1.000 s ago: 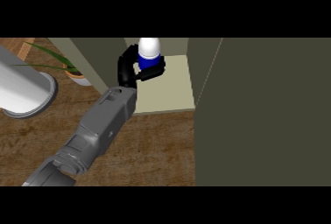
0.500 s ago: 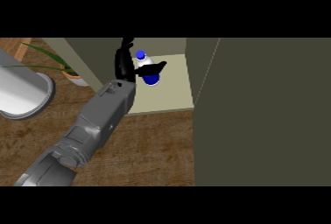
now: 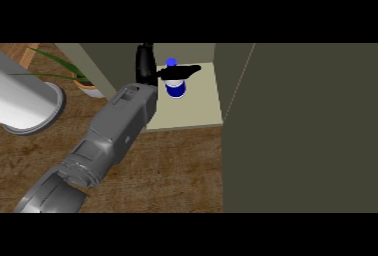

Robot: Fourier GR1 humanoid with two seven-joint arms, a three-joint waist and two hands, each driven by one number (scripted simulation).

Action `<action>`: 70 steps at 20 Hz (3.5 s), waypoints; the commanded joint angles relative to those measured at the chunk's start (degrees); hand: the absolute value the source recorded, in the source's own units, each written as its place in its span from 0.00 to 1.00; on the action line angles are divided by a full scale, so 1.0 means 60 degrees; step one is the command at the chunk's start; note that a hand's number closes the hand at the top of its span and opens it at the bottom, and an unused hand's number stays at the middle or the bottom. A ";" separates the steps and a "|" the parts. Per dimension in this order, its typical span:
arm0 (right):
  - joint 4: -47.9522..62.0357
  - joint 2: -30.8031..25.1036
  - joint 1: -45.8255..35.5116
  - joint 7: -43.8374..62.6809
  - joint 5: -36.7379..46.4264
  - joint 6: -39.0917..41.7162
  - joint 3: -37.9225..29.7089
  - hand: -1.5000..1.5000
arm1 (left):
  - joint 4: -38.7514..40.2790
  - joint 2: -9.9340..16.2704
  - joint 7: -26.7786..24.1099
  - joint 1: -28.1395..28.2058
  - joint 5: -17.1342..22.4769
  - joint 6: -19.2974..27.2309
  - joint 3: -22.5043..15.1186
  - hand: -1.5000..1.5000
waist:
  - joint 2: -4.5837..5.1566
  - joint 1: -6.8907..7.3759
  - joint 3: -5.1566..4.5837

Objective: Pick up the bottled water, place it into the cabinet and close the cabinet

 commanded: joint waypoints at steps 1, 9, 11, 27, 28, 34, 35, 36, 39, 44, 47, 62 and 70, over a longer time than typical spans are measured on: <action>-0.0362 0.0022 0.0333 0.0052 -0.0503 0.0121 -0.0057 0.00 | -0.0459 -0.0225 -0.0550 -0.0029 0.0251 -0.0996 0.0324 0.00 | -0.0126 0.0158 0.0007; -0.0972 0.0072 0.0247 0.0899 -0.1054 -0.0157 0.0083 0.00 | -0.0974 -0.0502 -0.0693 0.0399 0.0340 -0.1276 0.0172 0.00 | -0.0234 0.0450 0.0015; -0.0973 -0.0204 0.0555 0.0676 -0.1326 0.0133 -0.0438 0.00 | -0.1400 -0.0506 -0.0669 0.0944 0.0502 -0.1525 0.0032 0.00 | -0.0294 0.0515 0.0017; -0.1503 0.0528 0.0835 0.1133 -0.0043 -0.0588 0.1102 0.00 | -0.7264 -0.0512 0.0224 0.4835 0.1766 -0.1760 -0.2982 0.00 | -0.0397 0.0780 0.0009; -0.1302 0.0380 0.0865 0.0872 -0.0102 -0.0443 0.0763 0.00 | -0.7646 -0.0512 0.0066 0.5318 0.1414 -0.1982 -0.2920 0.00 | -0.0409 0.0883 0.0015; -0.1747 0.0382 0.0601 0.1316 -0.0103 -0.0914 0.0887 0.00 | -1.0053 -0.0205 0.0381 0.6964 0.0931 -0.1861 -0.3878 0.00 | -0.0362 0.0991 0.0013; -0.1638 0.0165 0.0979 0.0837 0.0134 -0.0485 0.0757 0.00 | -1.0392 0.0126 0.0341 0.7301 0.0980 -0.2021 -0.3784 0.00 | -0.0380 0.0882 0.0015; -0.1136 0.0219 0.0771 0.0577 0.0393 -0.0388 0.0833 0.00 | -1.0548 -0.0113 0.0376 0.7484 0.0876 -0.1953 -0.3996 0.00 | -0.0360 0.0820 0.0018; -0.1538 -0.0126 0.0591 0.0690 0.0664 -0.0138 0.1060 0.00 | -1.1393 0.0640 0.0361 0.8237 0.1019 -0.2401 -0.3881 1.00 | -0.0351 0.0863 0.0011; -0.1629 -0.1246 0.0947 0.0451 0.0899 0.0967 0.0987 1.00 | -1.2595 0.1288 0.0859 0.9487 0.1131 -0.2523 -0.4335 1.00 | -0.0388 0.0871 0.0006; -0.1407 -0.1270 0.0742 0.0347 0.1685 0.1176 0.1624 1.00 | -1.3643 0.1884 0.1062 1.0167 0.1094 -0.2266 -0.4239 1.00 | -0.0398 0.0886 0.0009; -0.2973 -0.2539 0.1091 0.0495 0.3292 0.2628 0.4384 1.00 | -1.6255 0.3852 0.0505 1.3259 0.2555 -0.3282 -0.2444 0.00 | -0.0477 0.0958 -0.0044; -0.2927 -0.2746 -0.0116 0.1386 0.3771 0.2585 0.5879 1.00 | -1.6563 0.4670 0.0577 1.4025 0.3127 -0.3965 -0.1690 0.00 | -0.0520 0.1083 -0.0117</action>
